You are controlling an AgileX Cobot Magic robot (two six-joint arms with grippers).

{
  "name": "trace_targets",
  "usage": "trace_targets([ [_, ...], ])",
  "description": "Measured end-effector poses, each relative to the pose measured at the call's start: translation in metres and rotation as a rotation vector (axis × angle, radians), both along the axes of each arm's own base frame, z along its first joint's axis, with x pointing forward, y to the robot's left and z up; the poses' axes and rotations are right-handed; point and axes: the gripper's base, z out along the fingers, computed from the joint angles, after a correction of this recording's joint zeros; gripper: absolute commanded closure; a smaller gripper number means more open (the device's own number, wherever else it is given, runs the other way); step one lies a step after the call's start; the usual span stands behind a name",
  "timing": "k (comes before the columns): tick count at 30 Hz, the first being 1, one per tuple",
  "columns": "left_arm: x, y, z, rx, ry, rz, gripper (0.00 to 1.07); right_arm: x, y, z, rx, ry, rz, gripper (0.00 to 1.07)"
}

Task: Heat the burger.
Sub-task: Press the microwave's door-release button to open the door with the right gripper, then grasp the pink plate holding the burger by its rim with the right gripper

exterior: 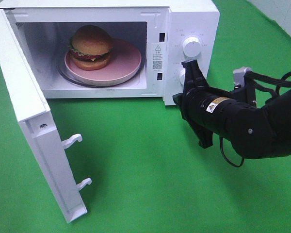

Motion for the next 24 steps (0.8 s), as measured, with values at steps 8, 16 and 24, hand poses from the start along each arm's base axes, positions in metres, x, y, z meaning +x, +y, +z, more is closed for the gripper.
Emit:
trace_targets([
  [8,0.0,0.0,0.0,0.0,0.0,0.0,0.07,-0.008,0.0,0.019,-0.186,-0.027,0.155,1.07],
  [16,0.0,0.0,0.0,0.0,0.0,0.0,0.07,-0.015,-0.002,0.031,-0.31,-0.044,0.268,1.07],
  [24,0.0,0.0,0.0,0.0,0.0,0.0,0.07,-0.027,-0.003,0.043,-0.472,-0.052,0.435,1.06],
])
